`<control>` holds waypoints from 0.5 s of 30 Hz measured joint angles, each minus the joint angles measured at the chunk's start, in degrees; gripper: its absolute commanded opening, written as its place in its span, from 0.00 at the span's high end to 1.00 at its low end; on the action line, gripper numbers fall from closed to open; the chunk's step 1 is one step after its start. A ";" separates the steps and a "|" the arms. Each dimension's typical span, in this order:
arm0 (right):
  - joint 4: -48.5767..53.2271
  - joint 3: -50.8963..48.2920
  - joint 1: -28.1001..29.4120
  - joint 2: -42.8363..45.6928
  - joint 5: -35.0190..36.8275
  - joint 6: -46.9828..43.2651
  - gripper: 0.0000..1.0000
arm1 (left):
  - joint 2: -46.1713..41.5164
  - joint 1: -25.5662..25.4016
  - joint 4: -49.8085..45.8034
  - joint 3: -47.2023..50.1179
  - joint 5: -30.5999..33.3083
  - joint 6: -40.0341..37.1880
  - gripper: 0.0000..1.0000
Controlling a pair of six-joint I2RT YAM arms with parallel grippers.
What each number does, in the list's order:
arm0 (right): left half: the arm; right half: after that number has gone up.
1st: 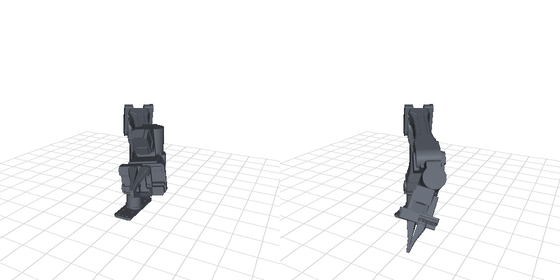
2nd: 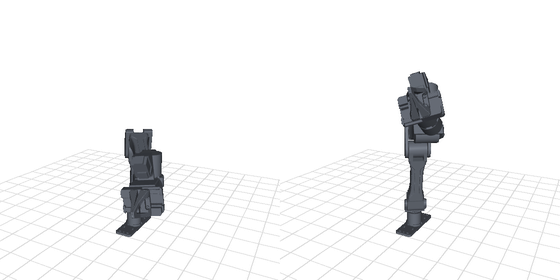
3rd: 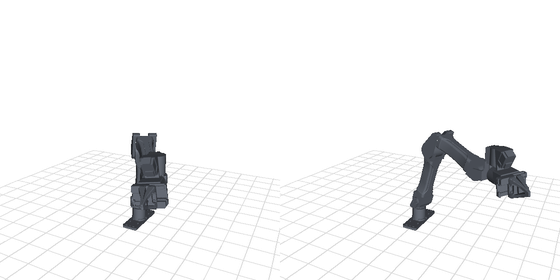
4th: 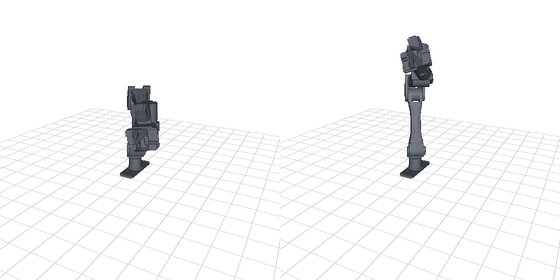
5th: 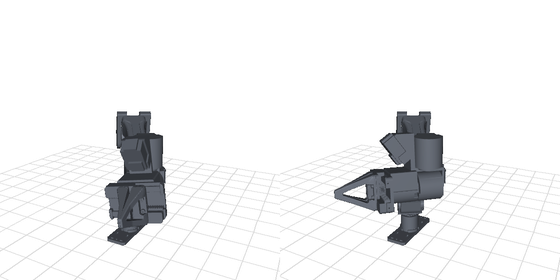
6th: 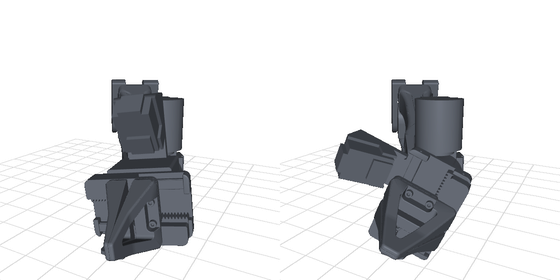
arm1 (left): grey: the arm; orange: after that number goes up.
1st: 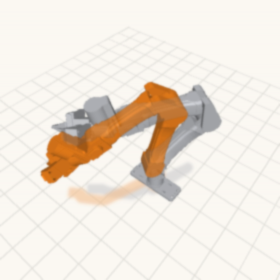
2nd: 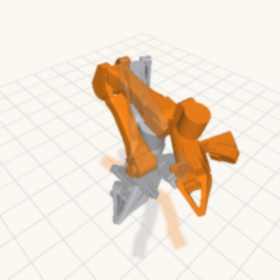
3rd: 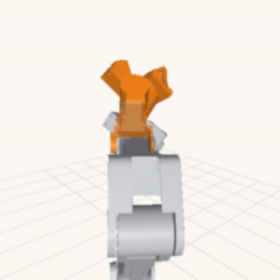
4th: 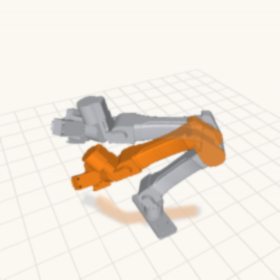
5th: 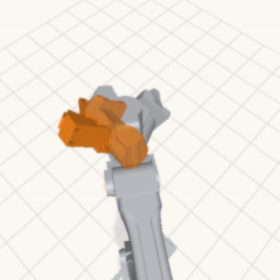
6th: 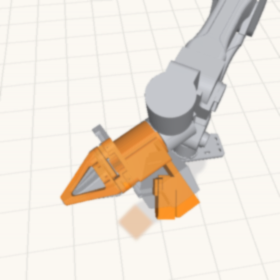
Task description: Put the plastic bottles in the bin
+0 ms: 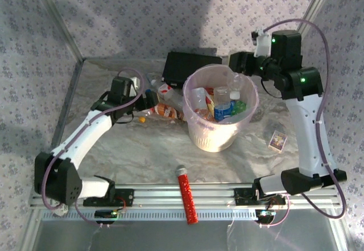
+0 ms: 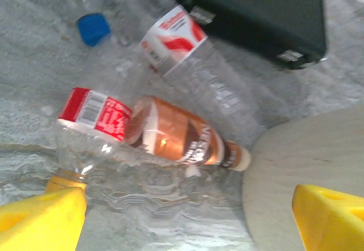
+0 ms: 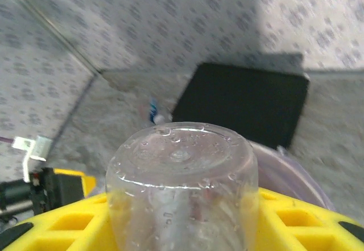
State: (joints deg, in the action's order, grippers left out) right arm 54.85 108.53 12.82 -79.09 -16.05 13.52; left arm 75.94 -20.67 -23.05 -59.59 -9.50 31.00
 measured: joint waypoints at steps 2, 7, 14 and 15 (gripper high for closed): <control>0.13 -4.46 0.00 0.46 1.53 -0.55 0.49 | 2.32 -0.02 -0.83 -0.61 1.36 -0.63 0.07; 0.07 -13.99 0.00 0.46 3.96 -1.16 0.49 | 7.23 -0.09 -2.89 -3.45 5.62 -3.74 0.06; -1.86 -20.15 2.75 0.44 4.46 -1.38 0.50 | 11.45 -0.11 -2.95 -4.28 9.62 -6.38 0.06; -2.43 -20.59 3.39 0.44 4.68 -1.38 0.49 | 12.13 -0.11 -2.91 -4.28 10.01 -6.56 0.06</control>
State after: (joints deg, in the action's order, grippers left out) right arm 52.42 87.94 16.21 -78.65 -11.38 12.14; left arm 88.07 -20.78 -25.96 -63.88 0.51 24.45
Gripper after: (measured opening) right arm 0.507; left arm 0.939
